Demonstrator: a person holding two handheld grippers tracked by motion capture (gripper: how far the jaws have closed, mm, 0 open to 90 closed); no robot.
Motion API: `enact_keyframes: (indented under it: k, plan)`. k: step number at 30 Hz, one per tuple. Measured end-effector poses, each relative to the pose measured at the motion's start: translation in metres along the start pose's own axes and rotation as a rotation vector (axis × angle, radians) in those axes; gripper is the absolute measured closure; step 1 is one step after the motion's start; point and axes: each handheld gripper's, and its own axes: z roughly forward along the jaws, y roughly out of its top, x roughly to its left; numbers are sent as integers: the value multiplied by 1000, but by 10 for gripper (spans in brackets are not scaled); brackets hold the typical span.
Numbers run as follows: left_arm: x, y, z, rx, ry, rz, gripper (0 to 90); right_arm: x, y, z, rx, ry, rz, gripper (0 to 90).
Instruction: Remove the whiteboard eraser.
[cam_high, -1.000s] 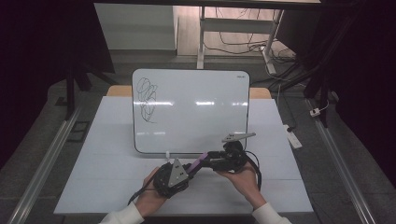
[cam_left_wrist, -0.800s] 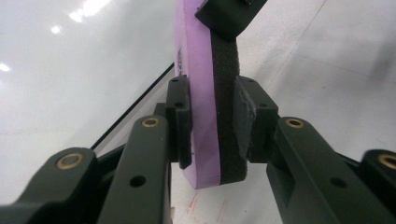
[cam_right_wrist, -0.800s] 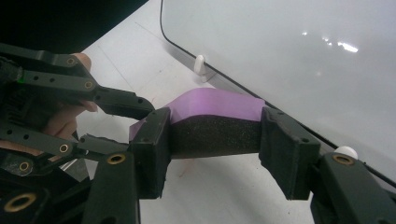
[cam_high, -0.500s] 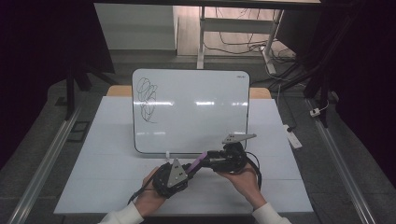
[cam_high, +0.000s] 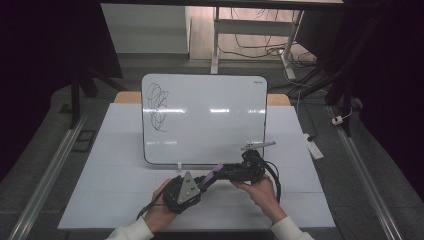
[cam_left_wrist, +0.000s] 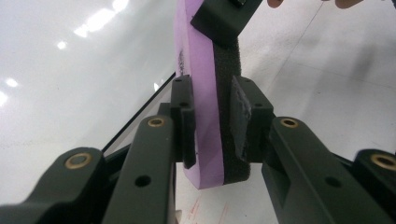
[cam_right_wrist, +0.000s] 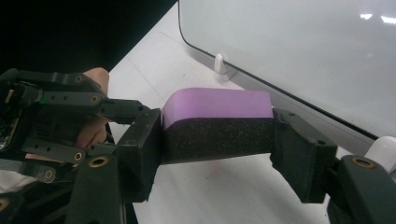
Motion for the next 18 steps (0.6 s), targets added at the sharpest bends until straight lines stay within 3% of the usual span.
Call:
enact_keyframes:
  k: [5,8,10,11,16,17,18]
  plan:
    - [2,0,2,12,-11,-15,678,2,0,-1,-13,-19,-25,384]
    - [7,0,3,35,-33,-34,516,6,1,-3,-26,-38,-68,387]
    - [13,0,1,40,-72,-57,430,8,3,-8,-43,-34,-102,388]
    - [17,0,1,44,-106,-73,330,11,4,-12,-46,-42,-140,387]
    - [38,1,-6,30,-199,-146,278,15,5,-17,-45,-35,-216,387]
    - [43,1,-7,29,-220,-163,265,16,5,-17,-43,-29,-251,388]
    - [47,1,-7,31,-243,-177,265,16,5,-17,-43,-29,-251,388]
